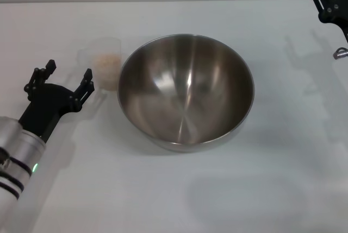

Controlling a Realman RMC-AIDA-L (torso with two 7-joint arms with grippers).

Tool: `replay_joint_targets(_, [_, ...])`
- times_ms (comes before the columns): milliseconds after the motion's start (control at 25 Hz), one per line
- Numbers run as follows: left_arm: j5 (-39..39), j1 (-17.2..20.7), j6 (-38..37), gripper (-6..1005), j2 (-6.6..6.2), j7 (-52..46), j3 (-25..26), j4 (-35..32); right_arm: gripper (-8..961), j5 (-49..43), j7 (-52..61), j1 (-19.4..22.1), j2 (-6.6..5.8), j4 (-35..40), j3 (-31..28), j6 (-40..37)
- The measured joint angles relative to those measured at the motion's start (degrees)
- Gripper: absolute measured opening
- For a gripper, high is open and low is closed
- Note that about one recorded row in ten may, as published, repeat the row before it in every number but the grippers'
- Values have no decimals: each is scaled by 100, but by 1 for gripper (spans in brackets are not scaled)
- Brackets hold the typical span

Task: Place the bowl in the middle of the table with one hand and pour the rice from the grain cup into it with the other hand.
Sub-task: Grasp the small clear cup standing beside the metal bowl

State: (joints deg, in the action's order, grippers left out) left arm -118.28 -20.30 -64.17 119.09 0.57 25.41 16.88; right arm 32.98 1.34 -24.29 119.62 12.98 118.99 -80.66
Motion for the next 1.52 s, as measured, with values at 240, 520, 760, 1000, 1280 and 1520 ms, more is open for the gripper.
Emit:
replay_joint_targets(240, [22, -237, 495, 709, 0, 119, 239, -58, 654, 4, 2, 7, 0, -83, -15, -107])
replay_joint_targets(520, [24, -467, 767, 705, -14, 119, 522, -246, 654, 15, 5, 13, 0, -94, -56, -112])
replay_joint_targets(760, [-17, -559, 827, 702, -1, 120, 493, -235, 654, 15, 6, -19, -12, -88, -65, -101])
replay_joint_targets(1000, [23, -685, 931, 699, 0, 119, 550, -257, 655, 16, 6, -49, -20, -84, -70, -80])
replay_joint_targets(1280, [33, -896, 1405, 696, 0, 119, 780, -308, 655, 16, 7, -87, -28, -62, -69, -66])
replay_joint_targets(1520, [34, -902, 1433, 693, 0, 119, 860, -293, 655, 16, 7, -128, -37, -64, -69, -52])
